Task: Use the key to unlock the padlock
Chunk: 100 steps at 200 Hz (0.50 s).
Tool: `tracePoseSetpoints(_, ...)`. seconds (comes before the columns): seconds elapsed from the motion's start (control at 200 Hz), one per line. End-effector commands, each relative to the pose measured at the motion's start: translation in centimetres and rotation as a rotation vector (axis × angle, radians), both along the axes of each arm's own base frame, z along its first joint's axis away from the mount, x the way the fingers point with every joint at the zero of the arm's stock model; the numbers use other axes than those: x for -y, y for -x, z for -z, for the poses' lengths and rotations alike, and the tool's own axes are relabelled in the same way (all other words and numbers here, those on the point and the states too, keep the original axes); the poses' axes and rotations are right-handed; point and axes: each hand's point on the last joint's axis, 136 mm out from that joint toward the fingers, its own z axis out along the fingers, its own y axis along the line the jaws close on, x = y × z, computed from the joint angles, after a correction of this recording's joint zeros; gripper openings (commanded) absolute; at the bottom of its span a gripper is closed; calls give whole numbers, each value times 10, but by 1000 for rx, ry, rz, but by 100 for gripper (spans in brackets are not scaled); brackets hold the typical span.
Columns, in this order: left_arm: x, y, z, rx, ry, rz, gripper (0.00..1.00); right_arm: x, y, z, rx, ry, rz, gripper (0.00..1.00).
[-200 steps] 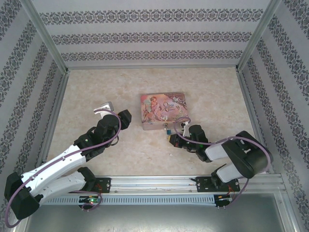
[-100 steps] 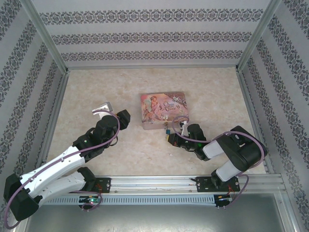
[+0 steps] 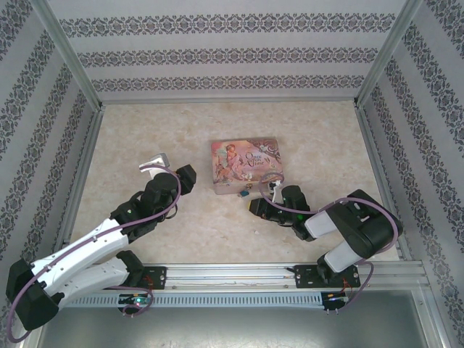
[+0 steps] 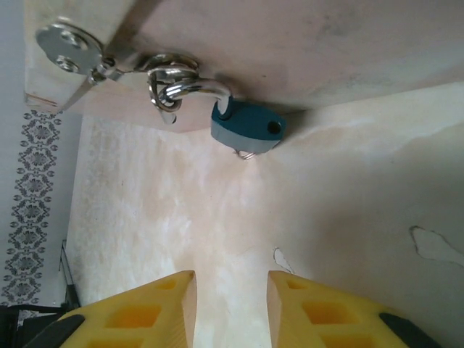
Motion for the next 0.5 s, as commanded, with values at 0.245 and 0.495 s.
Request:
tracePoseSetpoints(0.245, 1, -8, 1, 10, 9, -18, 60, 15, -10, -14, 93, 60, 58, 47)
tracePoseSetpoints(0.495, 26, -15, 11, -25, -23, 97, 61, 28, -20, -43, 251, 88, 116, 96)
